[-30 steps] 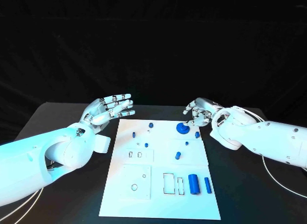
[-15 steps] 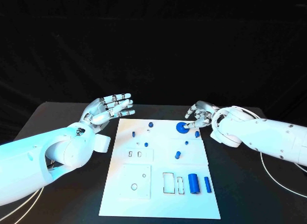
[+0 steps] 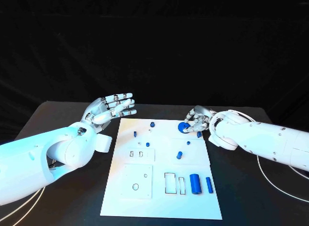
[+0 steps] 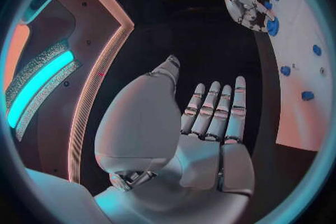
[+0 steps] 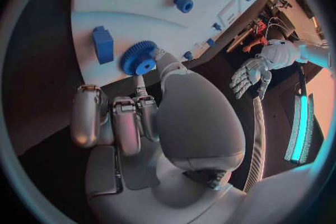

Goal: Assemble the parts on the task board

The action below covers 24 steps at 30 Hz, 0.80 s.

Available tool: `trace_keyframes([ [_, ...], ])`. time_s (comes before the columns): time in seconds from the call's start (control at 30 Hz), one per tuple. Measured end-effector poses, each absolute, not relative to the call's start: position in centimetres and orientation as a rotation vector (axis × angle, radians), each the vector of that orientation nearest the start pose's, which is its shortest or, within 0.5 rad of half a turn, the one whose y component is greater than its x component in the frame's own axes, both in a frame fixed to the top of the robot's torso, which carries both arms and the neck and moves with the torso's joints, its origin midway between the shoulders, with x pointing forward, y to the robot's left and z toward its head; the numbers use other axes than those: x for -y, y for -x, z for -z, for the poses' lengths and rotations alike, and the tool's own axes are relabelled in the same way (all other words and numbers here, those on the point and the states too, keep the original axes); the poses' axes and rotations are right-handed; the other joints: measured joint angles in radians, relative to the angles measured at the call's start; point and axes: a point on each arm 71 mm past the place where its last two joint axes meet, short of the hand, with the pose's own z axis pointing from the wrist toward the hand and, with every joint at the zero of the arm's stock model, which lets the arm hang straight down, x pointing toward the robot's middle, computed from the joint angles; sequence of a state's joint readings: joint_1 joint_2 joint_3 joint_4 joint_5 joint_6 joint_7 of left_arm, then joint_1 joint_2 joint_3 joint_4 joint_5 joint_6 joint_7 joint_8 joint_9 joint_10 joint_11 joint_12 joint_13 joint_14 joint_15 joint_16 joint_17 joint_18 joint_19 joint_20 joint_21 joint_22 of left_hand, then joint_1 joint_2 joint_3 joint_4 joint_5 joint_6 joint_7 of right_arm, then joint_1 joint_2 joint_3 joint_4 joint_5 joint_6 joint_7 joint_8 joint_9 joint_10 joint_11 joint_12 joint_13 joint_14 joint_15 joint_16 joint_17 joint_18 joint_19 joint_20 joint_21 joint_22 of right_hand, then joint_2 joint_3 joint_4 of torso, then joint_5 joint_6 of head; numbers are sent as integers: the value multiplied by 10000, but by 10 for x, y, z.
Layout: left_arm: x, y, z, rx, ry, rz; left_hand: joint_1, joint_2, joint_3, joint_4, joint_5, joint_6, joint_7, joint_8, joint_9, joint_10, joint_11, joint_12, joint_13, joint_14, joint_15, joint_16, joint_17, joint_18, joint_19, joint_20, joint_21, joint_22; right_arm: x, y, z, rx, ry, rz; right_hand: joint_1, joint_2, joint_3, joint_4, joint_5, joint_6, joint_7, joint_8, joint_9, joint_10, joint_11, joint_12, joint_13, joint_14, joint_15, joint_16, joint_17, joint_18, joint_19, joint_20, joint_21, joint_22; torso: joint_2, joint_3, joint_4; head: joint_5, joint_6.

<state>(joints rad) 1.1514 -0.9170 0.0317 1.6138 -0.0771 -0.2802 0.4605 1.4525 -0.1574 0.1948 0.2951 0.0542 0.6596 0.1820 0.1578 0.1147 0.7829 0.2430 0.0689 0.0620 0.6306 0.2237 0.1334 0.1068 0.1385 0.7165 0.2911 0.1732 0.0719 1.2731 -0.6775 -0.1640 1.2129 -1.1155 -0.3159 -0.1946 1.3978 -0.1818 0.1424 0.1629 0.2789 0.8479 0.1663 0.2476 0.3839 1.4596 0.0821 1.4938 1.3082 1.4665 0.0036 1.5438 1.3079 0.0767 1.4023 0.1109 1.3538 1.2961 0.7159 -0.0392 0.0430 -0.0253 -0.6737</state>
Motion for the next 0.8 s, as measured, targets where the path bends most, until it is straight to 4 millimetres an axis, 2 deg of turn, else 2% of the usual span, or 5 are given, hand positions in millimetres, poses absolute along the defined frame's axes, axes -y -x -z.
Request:
trace_keyframes([
  [0.27, -218, -472, 161, -13499, 10070, 16432, 0, 0, 0, 0, 0, 0, 0, 0, 0, 0, 0, 0, 0, 0, 0, 0, 0, 0, 0, 0, 0, 0, 225, -543, 215, -18134, -2278, -5062, 2, 3, 71, 70, 0, 0, 0, 79, 16, 0, 0, 39, -1, 0, 0, 0, -1, 0, 0, 0, -2, 36, -5, 3, -23, 29, -13],
  [0.33, -218, -472, 161, -13503, 10071, 16435, 0, 0, 0, 0, 0, 0, 0, 0, 0, 0, 0, 0, 0, 0, 0, 0, 0, 0, 0, 0, 0, 0, 225, -543, 215, -18131, -2275, -5071, 92, 93, 125, 124, -1, 32, -31, 159, 34, -1, 0, 69, -1, 0, 0, 0, -1, 0, 35, 36, 38, 65, -5, 4, -23, 31, -13],
  [0.5, -218, -472, 161, -13512, 10075, 16436, 0, 0, 0, 0, 0, 0, 0, 0, 0, 0, 0, 0, 0, 0, 0, 0, 0, 0, 0, 0, 0, 1, 223, -543, 215, -18124, -2258, -5117, 361, 253, 917, 100, 2, 455, -140, 274, 10, 74, -73, 143, -2, 0, 0, 38, -2, 1, 93, -21, 84, 120, -7, 10, -23, 27, -13],
  [0.63, -218, -473, 161, -13520, 10077, 16438, 0, 0, 0, 0, 0, 0, 0, 0, 0, 0, 0, 0, 0, -36, -36, 0, -14, 0, 0, 0, 0, -10, 222, -543, 215, -18076, -2254, -5120, 384, 221, 1575, 109, 24, 743, -200, 300, -90, 51, -162, 219, -3, -15, -91, 38, -2, 2, 177, -105, 152, 120, -6, 16, -19, 18, -25],
  [0.8, -218, -473, 161, -13528, 10080, 16439, 0, 0, 0, 0, 0, 0, 0, 0, 0, 0, 0, 0, 0, -36, -36, 0, -13, 0, 0, 0, 0, -10, 220, -542, 216, -17986, -2196, -5064, 302, 31, 1894, 122, 24, 816, -164, 353, -96, 87, -198, 219, -3, -17, -94, 38, -3, 2, 177, -105, 190, 120, -6, 16, -15, 12, -47],
])
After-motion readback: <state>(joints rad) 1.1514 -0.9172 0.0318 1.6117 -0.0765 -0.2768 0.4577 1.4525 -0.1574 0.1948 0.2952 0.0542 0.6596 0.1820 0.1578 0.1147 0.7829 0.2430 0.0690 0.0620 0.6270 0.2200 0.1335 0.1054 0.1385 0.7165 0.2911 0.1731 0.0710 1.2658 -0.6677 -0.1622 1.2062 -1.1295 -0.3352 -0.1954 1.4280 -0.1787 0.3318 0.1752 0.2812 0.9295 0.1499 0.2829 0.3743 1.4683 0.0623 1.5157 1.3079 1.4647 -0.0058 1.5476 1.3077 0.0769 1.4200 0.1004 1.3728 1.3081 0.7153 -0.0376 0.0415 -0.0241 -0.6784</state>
